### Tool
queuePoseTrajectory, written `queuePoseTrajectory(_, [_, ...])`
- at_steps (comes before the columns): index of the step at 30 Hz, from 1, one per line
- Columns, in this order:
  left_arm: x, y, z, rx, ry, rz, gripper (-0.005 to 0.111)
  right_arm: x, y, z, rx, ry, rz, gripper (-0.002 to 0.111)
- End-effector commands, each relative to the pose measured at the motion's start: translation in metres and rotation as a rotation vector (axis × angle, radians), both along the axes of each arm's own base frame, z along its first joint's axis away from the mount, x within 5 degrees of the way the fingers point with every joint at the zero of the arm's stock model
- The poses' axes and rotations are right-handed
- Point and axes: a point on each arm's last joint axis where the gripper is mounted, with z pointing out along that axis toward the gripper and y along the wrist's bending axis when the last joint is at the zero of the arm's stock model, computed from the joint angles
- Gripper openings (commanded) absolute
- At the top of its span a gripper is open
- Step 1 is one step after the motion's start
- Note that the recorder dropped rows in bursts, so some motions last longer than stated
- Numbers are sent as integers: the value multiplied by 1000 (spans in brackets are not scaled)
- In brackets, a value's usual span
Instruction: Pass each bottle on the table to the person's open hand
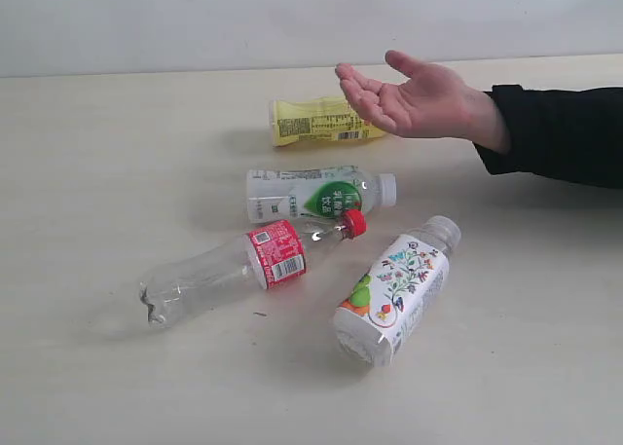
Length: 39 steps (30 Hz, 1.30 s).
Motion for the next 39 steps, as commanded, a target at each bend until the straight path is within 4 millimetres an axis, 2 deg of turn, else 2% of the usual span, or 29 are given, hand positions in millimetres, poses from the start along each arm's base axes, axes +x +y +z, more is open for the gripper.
queuePoseTrajectory(1, [0,0,1,0,-17,3,0,0,0,-1,-6,-6,-4,0])
queuePoseTrajectory(17, [0,0,1,0,-17,3,0,0,0,-1,-6,-8,-4,0])
queuePoseTrajectory(20, [0,0,1,0,-17,3,0,1,-1,6,-7,-85,-7,0])
queuePoseTrajectory(23, [0,0,1,0,-17,3,0,1,-1,20,27,-234,-12,0])
queuePoseTrajectory(26, [0,0,1,0,-17,3,0,-2,-2,40,64,-454,-20,0])
queuePoseTrajectory(31, [0,0,1,0,-17,3,0,-13,-3,64,301,-740,18,0])
queuePoseTrajectory(35, [0,0,1,0,-17,1,0,-35,-12,88,520,-1100,46,0])
queuePoseTrajectory(37, [0,0,1,0,-17,-1,0,-45,-13,114,583,-1198,86,0])
queuePoseTrajectory(39, [0,0,1,0,-17,-9,0,-48,-10,145,546,-1200,117,0])
